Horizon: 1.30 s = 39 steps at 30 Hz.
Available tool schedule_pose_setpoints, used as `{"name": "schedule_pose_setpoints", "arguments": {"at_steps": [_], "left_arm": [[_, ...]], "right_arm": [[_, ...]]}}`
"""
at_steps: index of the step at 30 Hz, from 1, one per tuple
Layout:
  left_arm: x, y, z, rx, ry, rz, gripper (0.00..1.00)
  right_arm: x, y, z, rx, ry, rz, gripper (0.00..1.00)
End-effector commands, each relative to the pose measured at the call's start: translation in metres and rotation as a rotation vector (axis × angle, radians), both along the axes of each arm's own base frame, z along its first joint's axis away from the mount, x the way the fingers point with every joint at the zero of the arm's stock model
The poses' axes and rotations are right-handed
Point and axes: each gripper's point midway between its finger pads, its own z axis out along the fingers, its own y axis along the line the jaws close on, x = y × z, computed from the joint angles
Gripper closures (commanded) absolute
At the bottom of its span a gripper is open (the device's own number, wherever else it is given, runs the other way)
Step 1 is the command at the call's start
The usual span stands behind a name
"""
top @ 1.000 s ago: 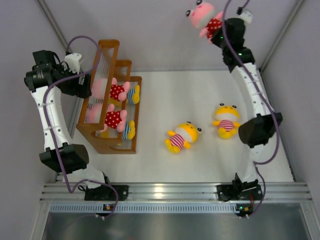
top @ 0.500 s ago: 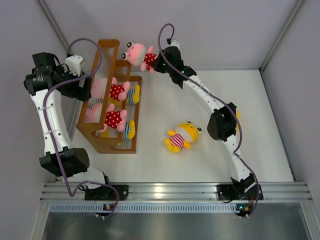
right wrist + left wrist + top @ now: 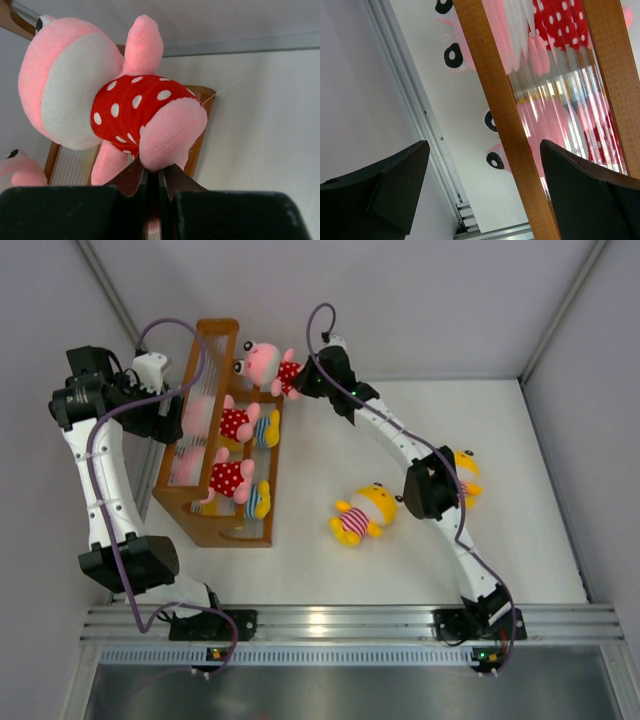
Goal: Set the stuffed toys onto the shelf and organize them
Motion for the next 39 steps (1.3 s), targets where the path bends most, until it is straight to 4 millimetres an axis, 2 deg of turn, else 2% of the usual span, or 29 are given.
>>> {"name": "schedule_pose_setpoints", "arguments": {"at_steps": [1,8,12,16,19,20,23,26,31,34,35,39], "left_arm": [[-0.002,-0.002,0.015,0.025,-0.057,-0.019,0.02],[0.0,-0.001,0.013,0.027,-0.052,-0.018,0.02],[0.0,-0.003,0.013,0.017,-0.053,-0.022,0.02],[0.0,-0.003,0.013,0.017,-0.054,-0.023,0.02],[0.0,-0.003,0.012,0.012,-0.05,-0.02,0.02],[0.0,-0.003,0.012,0.011,-0.049,-0.018,0.02],[0.001,-0.004,0.013,0.005,-0.052,-0.02,0.02],[0.001,-0.004,0.012,0.005,-0.051,-0.021,0.02],[0.0,-0.005,0.01,0.002,-0.045,-0.022,0.02],[0.0,-0.005,0.011,0.002,-0.046,-0.021,0.02],[0.0,-0.005,0.011,0.003,-0.047,-0.02,0.02],[0.0,-0.005,0.011,0.006,-0.048,-0.022,0.02]], "right_arm": [[-0.016,0.024,0.022,0.04,-0.042,0.057,1.0],[-0.03,0.042,0.025,0.066,-0.051,0.145,1.0],[-0.03,0.045,0.021,0.074,-0.041,0.15,1.0],[-0.026,0.054,0.019,0.124,-0.047,0.153,0.91],[-0.027,0.063,0.03,0.178,-0.072,0.164,0.88],[-0.027,0.064,0.032,0.179,-0.084,0.156,0.84],[-0.032,0.07,0.031,0.172,-0.09,0.153,0.78],[-0.033,0.073,0.028,0.176,-0.081,0.149,0.75],[-0.036,0.077,0.045,0.212,-0.111,0.14,0.72],[-0.034,0.077,0.048,0.237,-0.108,0.122,0.61],[-0.033,0.077,0.048,0.245,-0.105,0.121,0.52],[-0.032,0.081,0.036,0.263,-0.07,0.114,0.4]]}}
